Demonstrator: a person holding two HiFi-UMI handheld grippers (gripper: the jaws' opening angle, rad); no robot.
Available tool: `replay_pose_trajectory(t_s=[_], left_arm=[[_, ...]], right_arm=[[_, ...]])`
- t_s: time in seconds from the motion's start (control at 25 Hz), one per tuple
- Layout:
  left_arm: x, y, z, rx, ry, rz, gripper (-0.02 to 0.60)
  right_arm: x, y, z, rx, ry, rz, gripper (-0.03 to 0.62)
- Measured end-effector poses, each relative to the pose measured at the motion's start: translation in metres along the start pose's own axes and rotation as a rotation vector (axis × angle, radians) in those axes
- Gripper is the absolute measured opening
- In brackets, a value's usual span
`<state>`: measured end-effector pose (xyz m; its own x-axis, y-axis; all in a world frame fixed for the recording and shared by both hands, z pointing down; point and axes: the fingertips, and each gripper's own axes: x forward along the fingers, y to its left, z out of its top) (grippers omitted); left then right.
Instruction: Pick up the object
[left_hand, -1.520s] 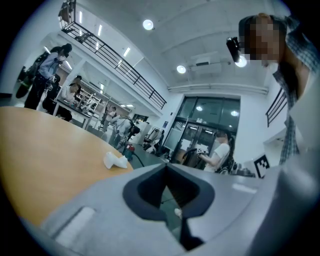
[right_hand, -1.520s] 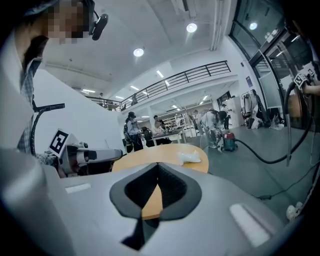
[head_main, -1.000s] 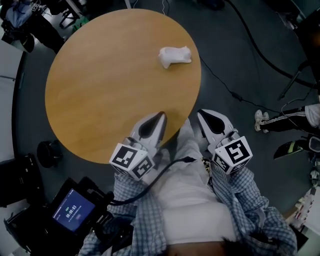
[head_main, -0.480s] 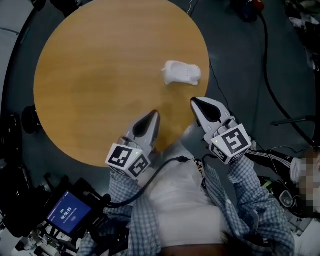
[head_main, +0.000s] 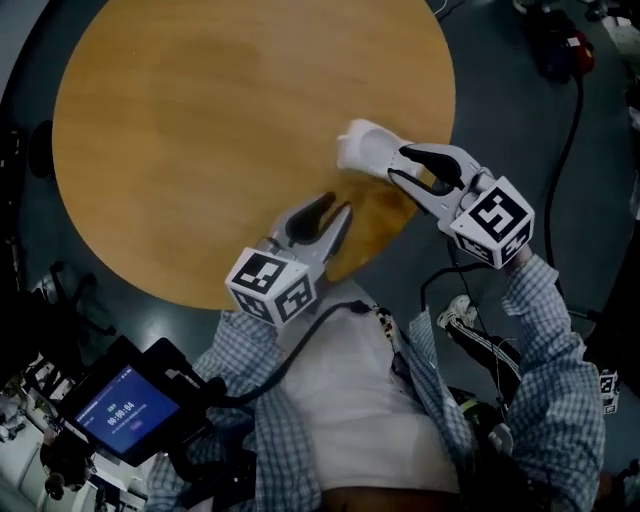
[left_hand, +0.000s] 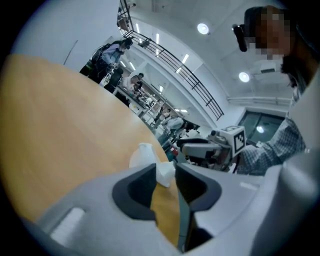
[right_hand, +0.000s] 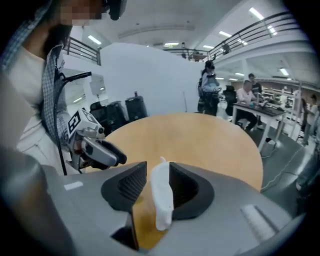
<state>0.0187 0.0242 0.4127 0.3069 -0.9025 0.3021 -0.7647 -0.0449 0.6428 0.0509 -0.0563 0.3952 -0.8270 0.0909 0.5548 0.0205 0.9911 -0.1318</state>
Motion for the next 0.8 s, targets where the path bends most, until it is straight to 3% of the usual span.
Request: replay_pose_trajectory(t_s=[0.16,0.36,0.56,0.8], left_arm=[[0.007,0.009,-0.018,-0.077,0.033,0.014,0.146],[0.017,0.014,-0.035,-0.173,0.059,0.038,0.172],[0.024,0.019,-0.043,-0.205,0.046,0.098,0.173],[0.03,0.018,-0.044,-0.286,0.016,0.112,0.163]], right_arm=[[0.023,-0.003,-0.012,-0.1,0.156,0.158,0.155],[0.039,-0.012,-0.032,-0.154,0.272,0.279,0.156],[0.053,-0.016,-0.047,-0.137,0.357,0.394,0.163],[0.069,-0.002,-0.053,-0.112,0.428,0.54,0.163]])
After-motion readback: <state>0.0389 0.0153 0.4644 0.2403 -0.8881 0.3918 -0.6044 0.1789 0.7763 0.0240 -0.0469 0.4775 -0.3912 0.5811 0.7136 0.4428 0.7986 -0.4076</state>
